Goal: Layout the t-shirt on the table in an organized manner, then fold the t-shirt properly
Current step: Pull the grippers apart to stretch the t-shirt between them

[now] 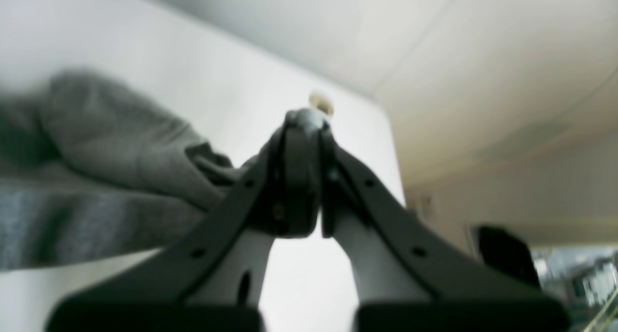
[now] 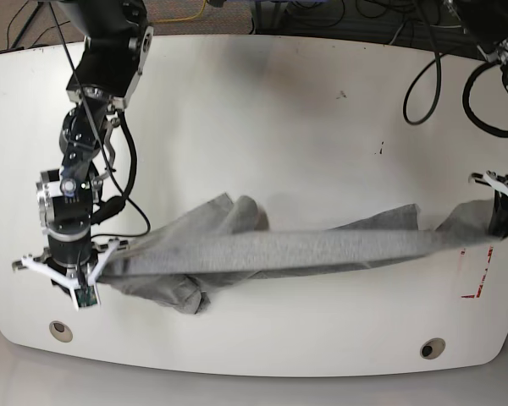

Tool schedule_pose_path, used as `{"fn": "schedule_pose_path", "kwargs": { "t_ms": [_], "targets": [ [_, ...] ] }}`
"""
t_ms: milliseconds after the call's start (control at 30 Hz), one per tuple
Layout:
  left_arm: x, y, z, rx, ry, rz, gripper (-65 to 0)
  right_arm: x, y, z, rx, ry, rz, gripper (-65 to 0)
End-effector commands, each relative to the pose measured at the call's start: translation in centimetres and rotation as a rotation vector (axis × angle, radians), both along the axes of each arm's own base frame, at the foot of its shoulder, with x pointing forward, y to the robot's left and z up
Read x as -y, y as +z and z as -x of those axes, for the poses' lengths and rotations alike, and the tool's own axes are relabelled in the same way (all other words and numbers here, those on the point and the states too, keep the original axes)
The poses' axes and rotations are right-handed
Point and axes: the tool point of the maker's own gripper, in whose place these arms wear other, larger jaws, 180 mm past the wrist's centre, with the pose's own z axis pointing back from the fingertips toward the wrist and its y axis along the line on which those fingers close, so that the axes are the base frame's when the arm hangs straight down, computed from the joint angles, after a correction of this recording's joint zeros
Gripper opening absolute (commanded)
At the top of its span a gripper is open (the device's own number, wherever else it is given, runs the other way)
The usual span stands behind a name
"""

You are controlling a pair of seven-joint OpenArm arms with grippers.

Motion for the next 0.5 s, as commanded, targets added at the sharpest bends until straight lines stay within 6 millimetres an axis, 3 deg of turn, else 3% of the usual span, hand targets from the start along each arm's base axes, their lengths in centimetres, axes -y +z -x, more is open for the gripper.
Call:
{"fn": "schedule_pose_path", "kwargs": {
  "t_ms": [0, 233, 467],
  "targets": [
    [-0.4, -0.3, 1.0, -0.007, 0.005, -0.009, -65.0, -0.1, 0.2, 0.9, 0.017, 0.005, 0.020, -64.8],
    [-1.2, -4.5, 5.3, -0.159, 0.001, -0.040, -65.0, 0.5, -5.9, 5.4, -0.165, -0.006, 0.013, -64.8],
    [-0.9, -7.8, 9.0, -0.295, -0.037, -0.058, -65.0, 1.4, -9.9, 9.2, -0.292, -0.033, -0.016, -64.8]
  ]
}}
